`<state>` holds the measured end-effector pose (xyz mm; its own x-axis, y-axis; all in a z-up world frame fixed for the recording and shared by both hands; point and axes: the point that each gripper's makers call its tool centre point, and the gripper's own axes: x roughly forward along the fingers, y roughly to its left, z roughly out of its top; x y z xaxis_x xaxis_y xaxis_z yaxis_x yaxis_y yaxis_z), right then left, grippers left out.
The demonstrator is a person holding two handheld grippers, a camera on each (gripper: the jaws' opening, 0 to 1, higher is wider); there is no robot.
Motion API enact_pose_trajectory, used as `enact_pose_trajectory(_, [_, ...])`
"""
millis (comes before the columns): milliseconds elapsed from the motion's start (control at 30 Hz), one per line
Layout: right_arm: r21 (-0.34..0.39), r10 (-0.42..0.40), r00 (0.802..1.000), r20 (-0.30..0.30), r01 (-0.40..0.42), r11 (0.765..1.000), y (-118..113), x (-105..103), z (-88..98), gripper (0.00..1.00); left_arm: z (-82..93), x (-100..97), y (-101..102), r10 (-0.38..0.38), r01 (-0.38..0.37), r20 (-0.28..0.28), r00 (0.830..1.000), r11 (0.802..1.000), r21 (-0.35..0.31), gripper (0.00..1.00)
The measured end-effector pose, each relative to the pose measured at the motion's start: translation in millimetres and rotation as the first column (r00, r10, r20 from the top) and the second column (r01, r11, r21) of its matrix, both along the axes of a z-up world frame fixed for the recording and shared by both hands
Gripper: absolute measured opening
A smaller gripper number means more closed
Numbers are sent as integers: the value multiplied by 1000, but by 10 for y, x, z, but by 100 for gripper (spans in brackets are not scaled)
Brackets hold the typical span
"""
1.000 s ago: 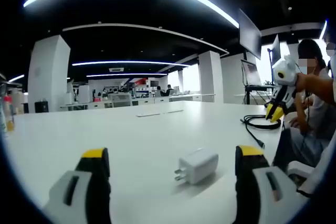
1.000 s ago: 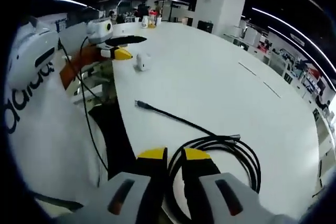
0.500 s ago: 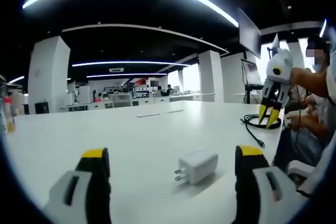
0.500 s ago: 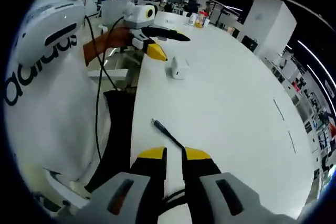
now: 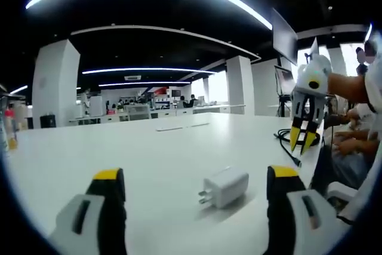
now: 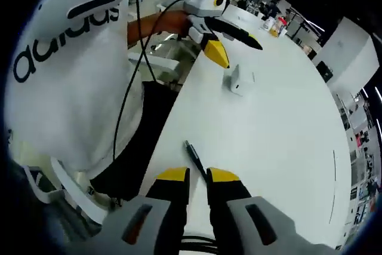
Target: Plug the desk Type‑C cable into the charger adapter.
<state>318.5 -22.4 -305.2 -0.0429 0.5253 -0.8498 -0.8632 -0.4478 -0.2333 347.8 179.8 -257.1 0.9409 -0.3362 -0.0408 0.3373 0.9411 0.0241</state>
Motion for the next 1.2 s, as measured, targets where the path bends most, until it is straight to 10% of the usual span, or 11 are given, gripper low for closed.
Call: enact_pose_trajectory(1200, [-177,206,977,-48,-212,961,34,-32,-127,7,-12,1,-12,-10,10,-3,1000,1000,-4,98])
